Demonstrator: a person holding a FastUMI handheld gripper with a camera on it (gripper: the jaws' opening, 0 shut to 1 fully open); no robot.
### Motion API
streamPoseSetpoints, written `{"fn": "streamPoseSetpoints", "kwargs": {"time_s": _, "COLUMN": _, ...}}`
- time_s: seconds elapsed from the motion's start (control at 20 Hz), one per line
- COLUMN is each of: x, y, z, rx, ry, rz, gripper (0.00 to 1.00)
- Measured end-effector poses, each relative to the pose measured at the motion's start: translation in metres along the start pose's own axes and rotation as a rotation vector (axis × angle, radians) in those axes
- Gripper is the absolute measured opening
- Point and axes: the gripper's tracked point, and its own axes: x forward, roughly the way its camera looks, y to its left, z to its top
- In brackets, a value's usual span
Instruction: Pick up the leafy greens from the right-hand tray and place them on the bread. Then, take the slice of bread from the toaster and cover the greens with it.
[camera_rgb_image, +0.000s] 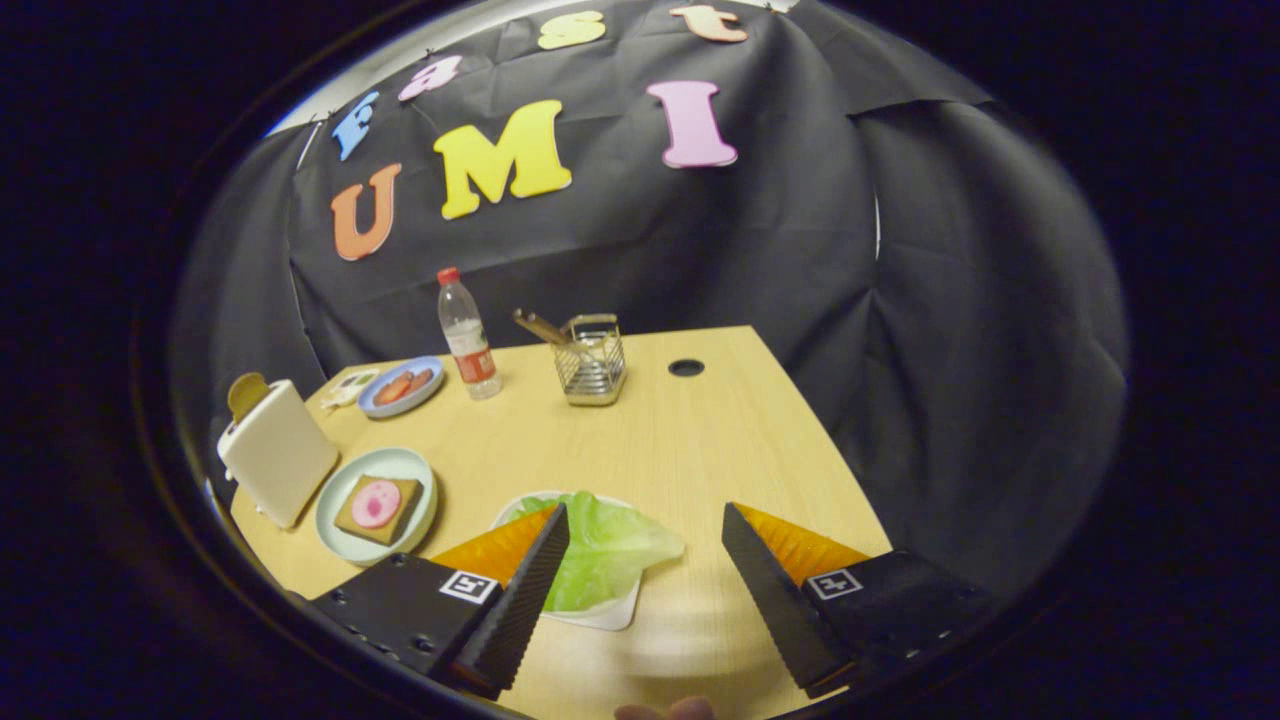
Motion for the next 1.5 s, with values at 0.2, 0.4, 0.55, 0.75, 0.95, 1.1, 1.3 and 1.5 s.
{"fn": "streamPoseSetpoints", "kwargs": {"time_s": 0.2, "x": 0.034, "y": -0.009, "z": -0.027, "rx": -0.033, "ry": 0.065, "rz": -0.016, "gripper": 0.96}}
{"fn": "streamPoseSetpoints", "kwargs": {"time_s": 0.4, "x": 0.052, "y": -0.012, "z": -0.044, "rx": -0.026, "ry": 0.12, "rz": -0.024, "gripper": 0.96}}
{"fn": "streamPoseSetpoints", "kwargs": {"time_s": 0.55, "x": 0.057, "y": -0.008, "z": -0.048, "rx": -0.032, "ry": 0.137, "rz": -0.018, "gripper": 0.87}}
{"fn": "streamPoseSetpoints", "kwargs": {"time_s": 0.75, "x": 0.058, "y": 0.004, "z": -0.046, "rx": -0.058, "ry": 0.143, "rz": 0.002, "gripper": 0.49}}
{"fn": "streamPoseSetpoints", "kwargs": {"time_s": 0.95, "x": 0.056, "y": 0.005, "z": -0.041, "rx": -0.065, "ry": 0.133, "rz": -0.023, "gripper": 0.27}}
{"fn": "streamPoseSetpoints", "kwargs": {"time_s": 1.1, "x": 0.054, "y": 0.004, "z": -0.042, "rx": -0.052, "ry": 0.136, "rz": -0.036, "gripper": 0.06}}
{"fn": "streamPoseSetpoints", "kwargs": {"time_s": 1.3, "x": 0.045, "y": 0.008, "z": -0.03, "rx": -0.031, "ry": 0.105, "rz": -0.018, "gripper": 0.0}}
{"fn": "streamPoseSetpoints", "kwargs": {"time_s": 1.5, "x": 0.043, "y": 0.008, "z": -0.021, "rx": -0.018, "ry": 0.097, "rz": -0.021, "gripper": 0.0}}
